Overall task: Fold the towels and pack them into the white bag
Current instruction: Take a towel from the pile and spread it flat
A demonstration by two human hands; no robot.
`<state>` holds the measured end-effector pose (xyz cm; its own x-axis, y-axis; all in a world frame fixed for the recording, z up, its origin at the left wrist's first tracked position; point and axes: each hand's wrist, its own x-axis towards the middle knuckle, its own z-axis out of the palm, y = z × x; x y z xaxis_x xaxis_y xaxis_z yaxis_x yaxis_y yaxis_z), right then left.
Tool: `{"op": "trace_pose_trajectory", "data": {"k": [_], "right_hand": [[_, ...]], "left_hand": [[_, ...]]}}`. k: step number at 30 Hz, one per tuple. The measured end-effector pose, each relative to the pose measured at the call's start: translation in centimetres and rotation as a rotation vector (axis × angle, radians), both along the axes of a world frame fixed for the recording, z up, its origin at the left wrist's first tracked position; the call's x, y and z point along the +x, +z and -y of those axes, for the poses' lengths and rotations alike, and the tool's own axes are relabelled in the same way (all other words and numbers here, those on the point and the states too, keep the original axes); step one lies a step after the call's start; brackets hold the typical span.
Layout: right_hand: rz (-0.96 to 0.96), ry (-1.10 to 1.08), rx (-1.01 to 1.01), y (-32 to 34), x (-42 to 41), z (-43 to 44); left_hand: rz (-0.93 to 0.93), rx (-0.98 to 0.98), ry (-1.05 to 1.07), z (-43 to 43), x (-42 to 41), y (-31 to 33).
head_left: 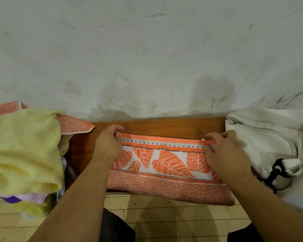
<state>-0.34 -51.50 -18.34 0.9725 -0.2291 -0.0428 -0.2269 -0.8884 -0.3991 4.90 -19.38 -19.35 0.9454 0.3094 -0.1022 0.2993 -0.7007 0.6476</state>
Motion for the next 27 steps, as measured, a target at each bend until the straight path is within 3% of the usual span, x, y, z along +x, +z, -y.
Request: {"op": "trace_pose_trajectory", "data": {"k": [5, 11, 15, 17, 21, 24, 27], "right_hand": [[0.215, 0.163, -0.145, 0.6, -0.9, -1.7], [-0.159, 0.395, -0.091, -1.2, -1.4, -3.4], [-0.193, 0.390, -0.136, -2.3, -1.4, -3.5], [-0.173, 0.386, -0.158, -2.7, -1.5, -3.5], [-0.130, 0.361, -0.180, -3.3, -1.7, -3.7], [-0.124, 0.343, -0.198, -3.5, -1.8, -3.7], [-0.134, 0.327, -0.201, -3.4, -1.9, -3.5]], "left_hand": [[0.024, 0.010, 0.039, -0.4, 0.0, -0.3], [0.112, -0.063, 0.110, -0.3, 0.1, -0.1], [0.093, -0.056, 0.109, 0.0, 0.0, -0.1], [0.097, 0.047, 0.078, 0.3, 0.0, 0.1], [0.087, 0.225, -0.191, 3.1, -1.2, 1.1], [-0.101, 0.325, -0.451, 4.9, -3.0, 0.0], [-0.234, 0.466, -0.504, 3.9, -3.5, -1.2]]}}
